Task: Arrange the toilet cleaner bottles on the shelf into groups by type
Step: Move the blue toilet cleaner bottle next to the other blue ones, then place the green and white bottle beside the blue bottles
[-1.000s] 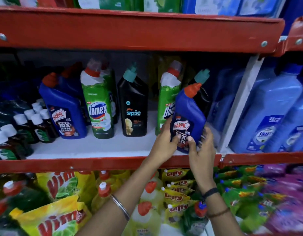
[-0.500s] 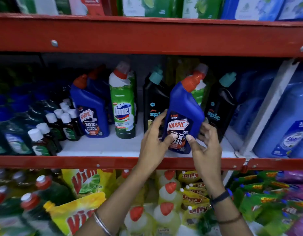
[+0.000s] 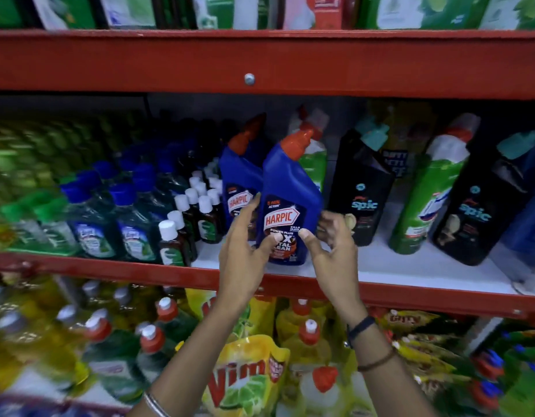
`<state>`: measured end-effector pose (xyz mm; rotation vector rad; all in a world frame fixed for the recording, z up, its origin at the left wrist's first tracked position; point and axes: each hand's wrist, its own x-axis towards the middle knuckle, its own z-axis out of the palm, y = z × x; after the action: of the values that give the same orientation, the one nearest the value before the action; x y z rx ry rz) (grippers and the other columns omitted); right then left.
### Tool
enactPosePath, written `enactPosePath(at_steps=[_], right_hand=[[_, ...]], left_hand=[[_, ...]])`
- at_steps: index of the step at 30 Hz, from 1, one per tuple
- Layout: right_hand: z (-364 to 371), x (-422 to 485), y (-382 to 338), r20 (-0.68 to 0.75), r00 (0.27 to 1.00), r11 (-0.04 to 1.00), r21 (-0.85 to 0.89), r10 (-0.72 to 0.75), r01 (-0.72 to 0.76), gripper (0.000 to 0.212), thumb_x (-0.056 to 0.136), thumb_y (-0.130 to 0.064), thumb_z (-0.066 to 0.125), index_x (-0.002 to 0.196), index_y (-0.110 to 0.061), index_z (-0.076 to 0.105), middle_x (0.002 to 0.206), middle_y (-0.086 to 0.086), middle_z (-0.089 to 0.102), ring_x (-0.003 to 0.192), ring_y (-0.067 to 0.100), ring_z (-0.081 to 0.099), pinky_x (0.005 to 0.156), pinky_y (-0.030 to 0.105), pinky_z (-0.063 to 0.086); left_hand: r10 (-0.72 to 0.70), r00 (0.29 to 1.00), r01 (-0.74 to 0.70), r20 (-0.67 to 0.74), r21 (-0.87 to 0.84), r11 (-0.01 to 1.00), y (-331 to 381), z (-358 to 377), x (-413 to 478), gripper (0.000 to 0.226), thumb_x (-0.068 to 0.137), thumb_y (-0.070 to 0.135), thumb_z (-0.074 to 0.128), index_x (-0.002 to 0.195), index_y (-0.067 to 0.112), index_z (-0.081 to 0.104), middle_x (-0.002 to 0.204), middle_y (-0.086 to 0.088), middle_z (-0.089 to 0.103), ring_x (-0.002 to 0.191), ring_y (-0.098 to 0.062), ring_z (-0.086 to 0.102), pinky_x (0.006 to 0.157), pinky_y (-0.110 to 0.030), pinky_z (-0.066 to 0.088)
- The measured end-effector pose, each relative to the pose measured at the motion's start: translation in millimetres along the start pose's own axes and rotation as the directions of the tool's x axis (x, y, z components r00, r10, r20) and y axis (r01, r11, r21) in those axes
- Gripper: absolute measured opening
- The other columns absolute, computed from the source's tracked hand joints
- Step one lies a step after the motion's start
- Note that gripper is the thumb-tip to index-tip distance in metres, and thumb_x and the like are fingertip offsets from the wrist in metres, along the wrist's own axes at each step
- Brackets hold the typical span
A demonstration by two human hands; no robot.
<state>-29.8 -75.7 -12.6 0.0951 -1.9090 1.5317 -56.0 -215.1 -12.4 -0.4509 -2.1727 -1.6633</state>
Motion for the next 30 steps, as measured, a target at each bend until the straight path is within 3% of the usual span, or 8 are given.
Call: enactPosePath(at_steps=[9, 15, 19, 21, 24, 25, 27, 30], right_hand=[[64, 3, 11, 0.079, 0.996, 0.999, 0.013, 0.035, -0.036, 0.034, 0.085, -0.012, 0.066, 0.116, -0.014, 0.051, 0.105, -0.011, 0.063, 0.101, 0.003, 0.062, 0.078, 0.008, 0.05], [75, 3, 17, 0.098, 0.994, 0.999, -0.038, 0.04, -0.037, 0.038, 0.084, -0.018, 0.067, 0.118, -0.01, 0.05, 0.107, -0.006, 0.063, 0.098, -0.009, 0.059, 0.079, 0.008, 0.05], [74, 1, 17, 0.105, 0.994, 0.998, -0.054, 0.039, -0.034, 0.04, 0.085, -0.02, 0.065, 0.12, -0.012, 0.048, 0.11, -0.005, 0.062, 0.1, -0.01, 0.059, 0.083, 0.011, 0.051], [71, 1, 17, 0.131, 0.99, 0.998, -0.054, 0.047, -0.041, 0.042, 0.086, -0.021, 0.064, 0.123, -0.012, 0.048, 0.115, -0.002, 0.062, 0.104, 0.001, 0.061, 0.087, 0.015, 0.052], [55, 0, 12, 0.145, 0.988, 0.998, -0.028, 0.058, -0.054, 0.04, 0.087, -0.019, 0.063, 0.125, -0.016, 0.05, 0.118, -0.002, 0.065, 0.105, 0.005, 0.063, 0.087, 0.02, 0.052], [46, -1, 9, 0.126, 0.991, 0.999, -0.004, 0.051, -0.051, 0.037, 0.088, -0.017, 0.062, 0.123, -0.017, 0.052, 0.115, -0.005, 0.066, 0.104, 0.003, 0.063, 0.086, 0.019, 0.051], [20, -4, 5, 0.044, 0.999, 0.999, 0.028, 0.025, -0.026, 0.03, 0.089, -0.016, 0.061, 0.117, -0.02, 0.055, 0.11, -0.007, 0.068, 0.102, 0.003, 0.064, 0.084, 0.021, 0.052], [-29, -4, 6, -0.167, 0.986, 1.0, 0.014, -0.021, 0.024, 0.022, 0.089, -0.029, 0.06, 0.111, -0.025, 0.057, 0.106, -0.001, 0.071, 0.102, 0.014, 0.066, 0.085, 0.03, 0.053]], left_hand=[[-0.041, 0.998, 0.042, -0.045, 0.036, 0.998, -37, -42, 14, 0.069, 0.086, 0.007, 0.068, 0.142, 0.031, 0.036, 0.13, -0.003, 0.058, 0.115, -0.018, 0.06, 0.089, -0.032, 0.055], [-0.038, 0.999, 0.04, -0.035, 0.041, 0.998, -44, -50, 19, 0.072, 0.086, 0.002, 0.066, 0.143, 0.03, 0.033, 0.13, -0.005, 0.056, 0.115, -0.016, 0.058, 0.091, -0.03, 0.053], [-0.027, 0.999, 0.029, -0.036, 0.049, 0.998, -46, -47, 18, 0.074, 0.087, -0.001, 0.062, 0.143, 0.034, 0.028, 0.134, -0.004, 0.052, 0.12, -0.017, 0.055, 0.096, -0.041, 0.053], [0.016, 0.997, -0.013, -0.079, 0.041, 0.999, -40, -41, 13, 0.067, 0.09, 0.002, 0.059, 0.143, 0.028, 0.028, 0.137, -0.005, 0.047, 0.119, -0.006, 0.052, 0.097, -0.024, 0.051], [0.112, 0.974, -0.109, -0.197, 0.025, 0.994, -19, -23, 0, 0.06, 0.095, 0.012, 0.056, 0.146, 0.016, 0.025, 0.147, -0.005, 0.03, 0.125, 0.02, 0.031, 0.094, 0.003, 0.031], [0.153, 0.96, -0.152, -0.233, 0.023, 0.988, -10, -15, -4, 0.059, 0.096, 0.015, 0.055, 0.146, 0.014, 0.024, 0.152, -0.006, 0.024, 0.132, 0.019, 0.023, 0.098, 0.003, 0.025], [0.281, 0.919, -0.28, -0.275, 0.043, 0.959, 5, 2, -11, 0.055, 0.096, 0.017, 0.053, 0.144, 0.007, 0.028, 0.156, -0.012, 0.021, 0.144, 0.001, 0.017, 0.108, -0.004, 0.02], [0.446, 0.877, -0.45, -0.177, 0.017, 0.893, 18, 37, -19, 0.047, 0.094, 0.015, 0.05, 0.139, 0.009, 0.036, 0.153, -0.009, 0.027, 0.147, -0.019, 0.021, 0.115, -0.016, 0.022]])
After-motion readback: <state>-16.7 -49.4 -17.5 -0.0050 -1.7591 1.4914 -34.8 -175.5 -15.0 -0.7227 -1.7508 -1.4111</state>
